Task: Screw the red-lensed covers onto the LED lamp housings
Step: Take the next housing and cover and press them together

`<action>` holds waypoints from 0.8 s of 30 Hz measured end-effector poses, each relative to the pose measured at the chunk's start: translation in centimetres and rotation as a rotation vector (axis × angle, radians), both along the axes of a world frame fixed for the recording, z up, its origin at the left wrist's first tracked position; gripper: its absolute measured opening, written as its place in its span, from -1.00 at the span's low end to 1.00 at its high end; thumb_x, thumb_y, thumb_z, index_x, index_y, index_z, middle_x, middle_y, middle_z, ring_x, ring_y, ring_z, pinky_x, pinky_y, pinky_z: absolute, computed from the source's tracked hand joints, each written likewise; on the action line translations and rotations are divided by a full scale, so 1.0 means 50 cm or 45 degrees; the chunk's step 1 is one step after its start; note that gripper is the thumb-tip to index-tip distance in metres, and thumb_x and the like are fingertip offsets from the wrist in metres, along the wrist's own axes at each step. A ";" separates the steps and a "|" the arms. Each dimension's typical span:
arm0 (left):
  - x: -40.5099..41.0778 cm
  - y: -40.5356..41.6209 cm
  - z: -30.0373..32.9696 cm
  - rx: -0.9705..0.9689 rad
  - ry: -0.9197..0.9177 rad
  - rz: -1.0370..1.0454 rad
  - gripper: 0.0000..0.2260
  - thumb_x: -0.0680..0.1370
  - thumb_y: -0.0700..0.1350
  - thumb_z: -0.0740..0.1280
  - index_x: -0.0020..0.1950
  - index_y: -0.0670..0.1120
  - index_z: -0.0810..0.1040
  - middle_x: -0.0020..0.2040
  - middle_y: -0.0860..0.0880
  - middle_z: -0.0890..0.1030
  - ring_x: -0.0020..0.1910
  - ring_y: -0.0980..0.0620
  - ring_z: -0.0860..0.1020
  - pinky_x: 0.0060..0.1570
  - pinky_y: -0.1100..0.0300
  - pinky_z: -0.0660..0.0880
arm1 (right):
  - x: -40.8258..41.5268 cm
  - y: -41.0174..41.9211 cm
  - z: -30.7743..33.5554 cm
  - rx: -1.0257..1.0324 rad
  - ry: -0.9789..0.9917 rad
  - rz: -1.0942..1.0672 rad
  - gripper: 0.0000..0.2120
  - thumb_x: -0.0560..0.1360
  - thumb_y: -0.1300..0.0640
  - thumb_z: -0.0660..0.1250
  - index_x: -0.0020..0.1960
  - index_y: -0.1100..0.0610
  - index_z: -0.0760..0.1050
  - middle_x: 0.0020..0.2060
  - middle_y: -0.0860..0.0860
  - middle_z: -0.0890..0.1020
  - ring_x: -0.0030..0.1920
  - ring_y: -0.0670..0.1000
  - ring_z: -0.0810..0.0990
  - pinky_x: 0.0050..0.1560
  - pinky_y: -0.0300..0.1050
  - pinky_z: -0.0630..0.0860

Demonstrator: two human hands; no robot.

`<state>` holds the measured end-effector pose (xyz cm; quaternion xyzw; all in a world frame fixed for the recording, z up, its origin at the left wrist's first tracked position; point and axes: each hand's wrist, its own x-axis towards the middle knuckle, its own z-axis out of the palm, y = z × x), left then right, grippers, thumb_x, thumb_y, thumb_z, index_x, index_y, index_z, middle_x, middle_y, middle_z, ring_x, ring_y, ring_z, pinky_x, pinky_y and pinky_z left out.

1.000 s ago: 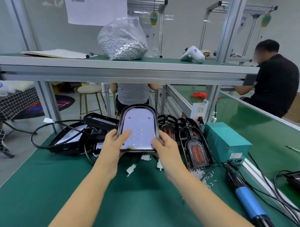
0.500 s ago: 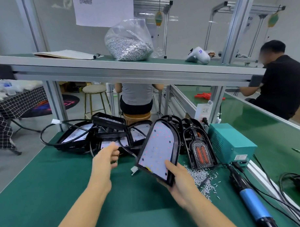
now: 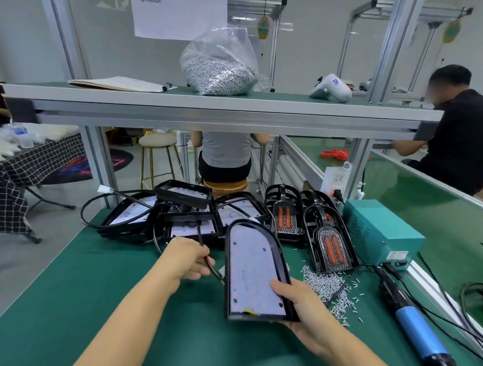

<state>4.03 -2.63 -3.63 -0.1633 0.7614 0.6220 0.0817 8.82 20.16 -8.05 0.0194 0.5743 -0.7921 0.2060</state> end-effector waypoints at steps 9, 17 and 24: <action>-0.059 -0.033 0.065 -1.945 1.244 0.091 -0.49 0.23 -0.27 0.49 0.17 -0.16 0.56 0.11 -0.17 0.56 0.14 -0.23 0.49 0.16 -0.12 0.27 | -0.008 -0.015 0.014 0.652 0.132 0.275 -0.73 0.43 0.33 0.26 0.13 0.26 0.47 -0.37 -0.01 0.51 -0.38 -0.04 0.43 -0.31 -0.23 0.36; -0.155 -0.017 0.039 -2.363 0.976 -0.524 -0.47 0.51 -0.14 0.28 0.46 -0.01 0.23 0.49 -0.17 0.19 0.29 -0.17 0.35 0.22 -0.02 0.26 | -0.031 -0.027 0.041 1.167 0.138 0.338 -0.72 0.27 0.12 0.33 -0.06 0.17 0.42 -0.16 0.07 0.55 -0.17 0.06 0.48 -0.09 -0.10 0.48; -0.168 0.006 0.069 -2.491 0.824 -0.558 -0.87 0.49 -0.31 0.27 -0.05 -0.12 0.53 0.08 -0.11 0.43 -0.03 -0.13 0.44 -0.29 0.08 0.24 | -0.061 -0.066 0.084 2.125 0.705 0.189 -0.55 0.51 0.01 0.29 0.33 0.17 0.34 0.26 0.10 0.46 0.28 0.12 0.44 0.16 -0.05 0.41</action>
